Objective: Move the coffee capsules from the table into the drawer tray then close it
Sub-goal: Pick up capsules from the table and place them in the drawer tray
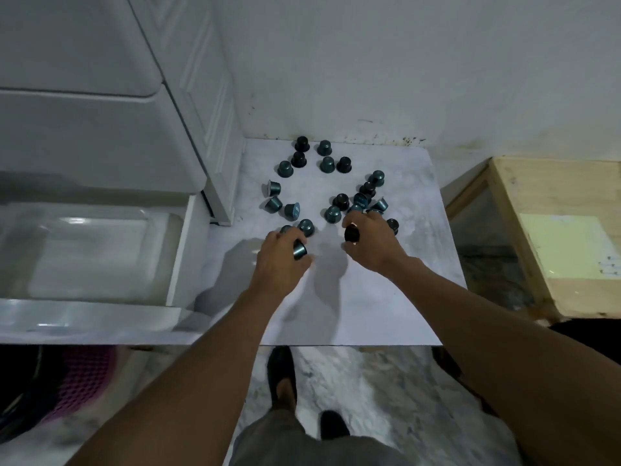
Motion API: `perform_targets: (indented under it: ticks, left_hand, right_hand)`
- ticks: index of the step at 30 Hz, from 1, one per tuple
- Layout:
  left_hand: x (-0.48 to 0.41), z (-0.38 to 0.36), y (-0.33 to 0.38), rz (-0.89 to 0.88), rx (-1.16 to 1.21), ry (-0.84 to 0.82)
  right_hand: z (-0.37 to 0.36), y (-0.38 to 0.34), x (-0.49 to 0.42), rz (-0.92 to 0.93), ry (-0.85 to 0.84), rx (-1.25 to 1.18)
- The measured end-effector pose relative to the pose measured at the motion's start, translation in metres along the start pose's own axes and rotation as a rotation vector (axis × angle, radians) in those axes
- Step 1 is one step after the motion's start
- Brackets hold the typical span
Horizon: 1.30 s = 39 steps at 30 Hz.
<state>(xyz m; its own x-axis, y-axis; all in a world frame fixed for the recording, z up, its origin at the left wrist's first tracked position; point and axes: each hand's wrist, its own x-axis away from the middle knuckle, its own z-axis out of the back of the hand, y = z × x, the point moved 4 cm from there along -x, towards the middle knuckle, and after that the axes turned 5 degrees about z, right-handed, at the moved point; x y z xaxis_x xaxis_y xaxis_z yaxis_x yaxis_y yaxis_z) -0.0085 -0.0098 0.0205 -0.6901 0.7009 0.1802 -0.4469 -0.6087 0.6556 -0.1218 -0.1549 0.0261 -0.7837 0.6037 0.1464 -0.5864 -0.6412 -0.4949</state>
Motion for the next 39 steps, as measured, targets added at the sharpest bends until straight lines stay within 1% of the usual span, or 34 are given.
perform_targets:
  ticks: [5, 8, 12, 19, 21, 24, 28, 33, 37, 39]
  left_hand:
    - [0.036, 0.025, 0.016, 0.014, 0.084, 0.149]
    - [0.059, 0.048, 0.021, 0.069, 0.122, 0.224]
    - [0.089, 0.085, 0.017, 0.118, 0.170, 0.336]
    - [0.136, 0.161, -0.005, 0.157, 0.013, 0.467]
    - [0.145, 0.178, -0.012, 0.154, 0.020, 0.495]
    - [0.159, 0.212, -0.033, 0.148, 0.027, 0.548]
    - [0.168, 0.255, -0.065, 0.120, -0.004, 0.540]
    - [0.175, 0.308, -0.112, 0.076, -0.013, 0.495]
    - [0.171, 0.340, -0.148, 0.052, -0.024, 0.450]
    - [0.164, 0.352, -0.162, 0.036, -0.037, 0.416]
  right_hand:
    - [0.022, -0.016, 0.026, 0.075, 0.087, -0.078]
    - [0.034, -0.035, 0.042, 0.144, 0.139, -0.134]
    - [0.045, -0.070, 0.056, 0.232, 0.163, -0.220]
    - [0.044, -0.163, 0.071, 0.427, 0.130, -0.284]
    - [0.041, -0.184, 0.073, 0.462, 0.129, -0.265]
    - [0.029, -0.224, 0.077, 0.494, 0.125, -0.310]
    - [0.008, -0.277, 0.077, 0.521, 0.148, -0.323]
    - [-0.027, -0.339, 0.073, 0.493, 0.183, -0.331]
    - [-0.059, -0.374, 0.071, 0.456, 0.164, -0.371]
    - [-0.070, -0.385, 0.066, 0.435, 0.160, -0.343]
